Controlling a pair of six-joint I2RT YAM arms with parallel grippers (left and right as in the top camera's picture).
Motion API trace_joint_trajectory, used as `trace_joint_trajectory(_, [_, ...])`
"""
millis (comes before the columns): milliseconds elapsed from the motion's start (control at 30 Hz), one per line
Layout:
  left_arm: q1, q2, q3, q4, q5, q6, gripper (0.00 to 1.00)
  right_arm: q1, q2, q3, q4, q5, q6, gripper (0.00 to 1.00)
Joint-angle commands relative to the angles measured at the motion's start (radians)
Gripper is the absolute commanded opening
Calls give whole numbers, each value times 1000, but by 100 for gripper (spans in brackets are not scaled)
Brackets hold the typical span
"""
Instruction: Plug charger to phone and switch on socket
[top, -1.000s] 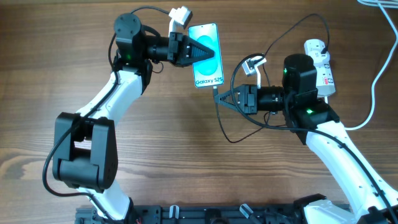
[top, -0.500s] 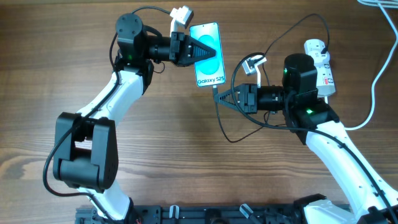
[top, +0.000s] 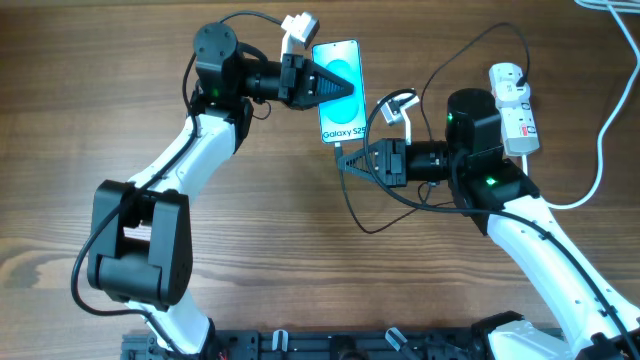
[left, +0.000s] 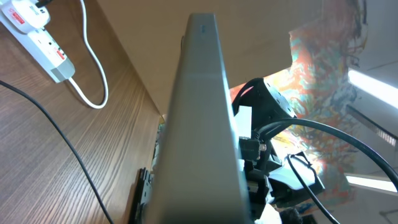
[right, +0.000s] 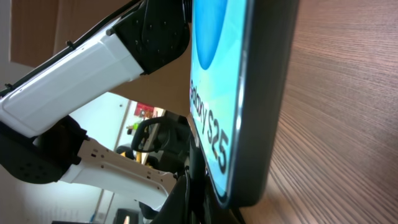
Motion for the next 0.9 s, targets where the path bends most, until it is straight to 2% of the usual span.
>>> trace_joint_trajectory(0, [8,-21,11,8,47,27,4,3,9,-2,6,9,6,4])
trace_joint_trajectory(200, [61,-21,12,8,53,26,4,3,9,-2,6,9,6,4])
trace_joint_trajectory(867, [27,-21,11,7,54,19,4,3,9,-2,6,25,14,4])
